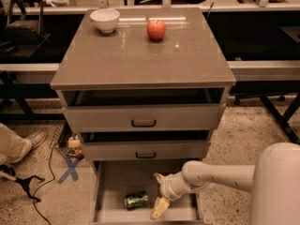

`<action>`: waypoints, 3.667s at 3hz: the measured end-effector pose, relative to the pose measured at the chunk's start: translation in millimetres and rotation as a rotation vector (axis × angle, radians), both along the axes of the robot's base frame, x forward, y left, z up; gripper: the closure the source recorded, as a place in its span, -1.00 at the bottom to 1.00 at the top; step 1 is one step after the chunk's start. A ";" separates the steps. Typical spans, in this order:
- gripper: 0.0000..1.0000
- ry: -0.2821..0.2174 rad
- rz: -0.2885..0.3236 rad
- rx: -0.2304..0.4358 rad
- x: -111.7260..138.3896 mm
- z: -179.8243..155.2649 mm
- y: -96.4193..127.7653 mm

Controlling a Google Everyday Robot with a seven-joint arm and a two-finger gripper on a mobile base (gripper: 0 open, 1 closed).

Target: Pick green can from bottom drawer and place on counter

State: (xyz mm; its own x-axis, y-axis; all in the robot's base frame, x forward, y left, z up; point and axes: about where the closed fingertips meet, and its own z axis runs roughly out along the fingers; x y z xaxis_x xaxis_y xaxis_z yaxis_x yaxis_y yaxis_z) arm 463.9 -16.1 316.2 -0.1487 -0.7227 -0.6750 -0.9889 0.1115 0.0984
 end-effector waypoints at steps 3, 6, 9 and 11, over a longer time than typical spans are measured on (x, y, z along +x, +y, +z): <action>-1.00 -0.132 0.054 0.037 44.6 -129.4 21.5; -1.00 -0.159 0.082 0.098 56.7 -140.4 44.1; -0.23 -0.107 0.101 0.092 65.0 -193.3 68.2; 0.70 -0.160 0.048 0.093 82.6 -169.7 41.8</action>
Offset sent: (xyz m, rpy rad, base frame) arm 0.0296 0.0239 -0.1078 0.0493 -0.1266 0.0450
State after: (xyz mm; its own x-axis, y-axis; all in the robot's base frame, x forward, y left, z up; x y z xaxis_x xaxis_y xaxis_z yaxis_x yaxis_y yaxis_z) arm 546.5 25.8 146.6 -0.0010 -0.6595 -0.7517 -0.9967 0.0615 -0.0527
